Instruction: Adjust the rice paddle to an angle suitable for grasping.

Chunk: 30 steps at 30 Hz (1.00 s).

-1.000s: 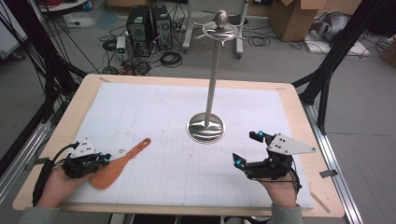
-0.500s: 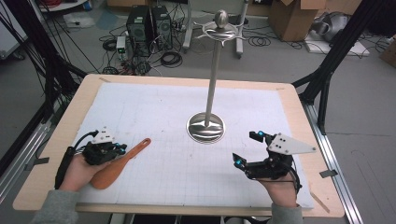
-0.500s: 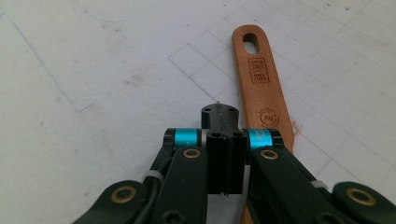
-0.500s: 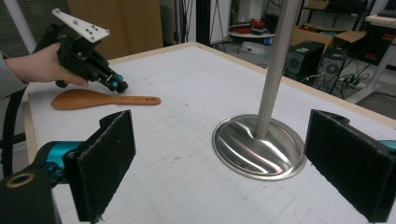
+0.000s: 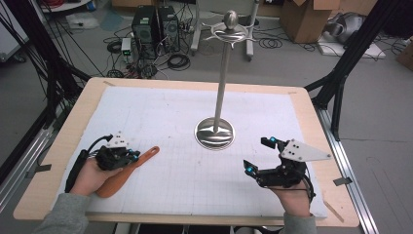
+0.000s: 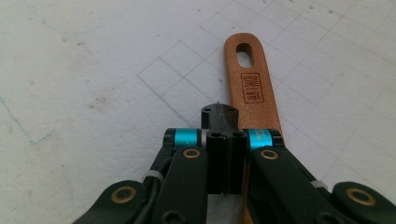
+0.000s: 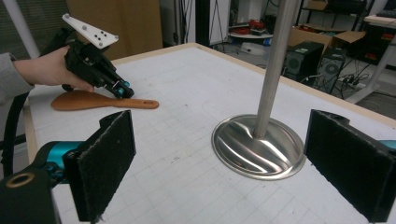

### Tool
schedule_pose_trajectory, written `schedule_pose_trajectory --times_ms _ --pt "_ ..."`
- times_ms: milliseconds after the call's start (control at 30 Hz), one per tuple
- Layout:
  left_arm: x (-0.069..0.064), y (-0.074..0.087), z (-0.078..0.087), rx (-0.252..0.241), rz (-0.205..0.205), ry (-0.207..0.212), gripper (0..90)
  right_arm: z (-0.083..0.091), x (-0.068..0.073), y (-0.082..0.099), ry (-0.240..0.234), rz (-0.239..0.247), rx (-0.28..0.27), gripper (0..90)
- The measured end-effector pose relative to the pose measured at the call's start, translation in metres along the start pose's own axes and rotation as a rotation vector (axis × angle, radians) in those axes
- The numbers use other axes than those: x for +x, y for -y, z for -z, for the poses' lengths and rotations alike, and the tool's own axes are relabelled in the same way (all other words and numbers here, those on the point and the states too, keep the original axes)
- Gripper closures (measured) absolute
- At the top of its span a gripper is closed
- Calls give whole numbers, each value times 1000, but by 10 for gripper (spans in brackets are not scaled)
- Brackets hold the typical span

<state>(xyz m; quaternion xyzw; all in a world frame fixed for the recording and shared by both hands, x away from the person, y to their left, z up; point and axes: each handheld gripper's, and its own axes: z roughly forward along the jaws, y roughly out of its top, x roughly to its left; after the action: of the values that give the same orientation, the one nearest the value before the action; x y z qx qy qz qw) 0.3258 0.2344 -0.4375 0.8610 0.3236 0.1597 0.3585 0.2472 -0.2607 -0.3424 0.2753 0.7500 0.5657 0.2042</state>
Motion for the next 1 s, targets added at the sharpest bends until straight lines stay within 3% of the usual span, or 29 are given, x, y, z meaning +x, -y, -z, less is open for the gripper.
schedule_pose_trajectory --times_ms 33,167,267,433,533,633,667,767,800,833,867,900,1000 --pt "-3 -1 -1 -1 -13 17 895 -1 1 0 -3 0 3 77" --pt "-10 -4 -3 -1 -46 19 895 -2 0 0 -4 -1 7 77" --pt "-9 -6 -2 3 -50 22 895 -2 0 1 -2 -1 7 77" --pt "-7 -9 10 -37 -36 26 851 1 -1 0 1 -5 1 77" --pt "-7 -10 13 -48 -25 38 720 2 -1 1 5 -3 -1 77" --pt "-10 -10 17 -58 -30 37 533 2 0 0 4 -8 -2 77" --pt "-11 -10 19 -72 -30 52 533 2 0 0 4 -8 -2 77" --pt "-15 -9 23 -106 -57 80 355 2 1 -1 0 -3 1 77" --pt "-15 -8 24 -113 -60 91 355 2 1 -1 0 -3 1 77" --pt "-16 -8 26 -119 -63 102 272 1 1 -1 -3 2 0 77" --pt "-16 -7 27 -122 -71 115 272 1 1 -1 -3 2 0 77" --pt "-17 -7 30 -138 -73 154 162 1 2 -1 -3 2 0 77" --pt "-17 -8 33 -150 -65 176 139 0 1 -1 -2 3 0 77"
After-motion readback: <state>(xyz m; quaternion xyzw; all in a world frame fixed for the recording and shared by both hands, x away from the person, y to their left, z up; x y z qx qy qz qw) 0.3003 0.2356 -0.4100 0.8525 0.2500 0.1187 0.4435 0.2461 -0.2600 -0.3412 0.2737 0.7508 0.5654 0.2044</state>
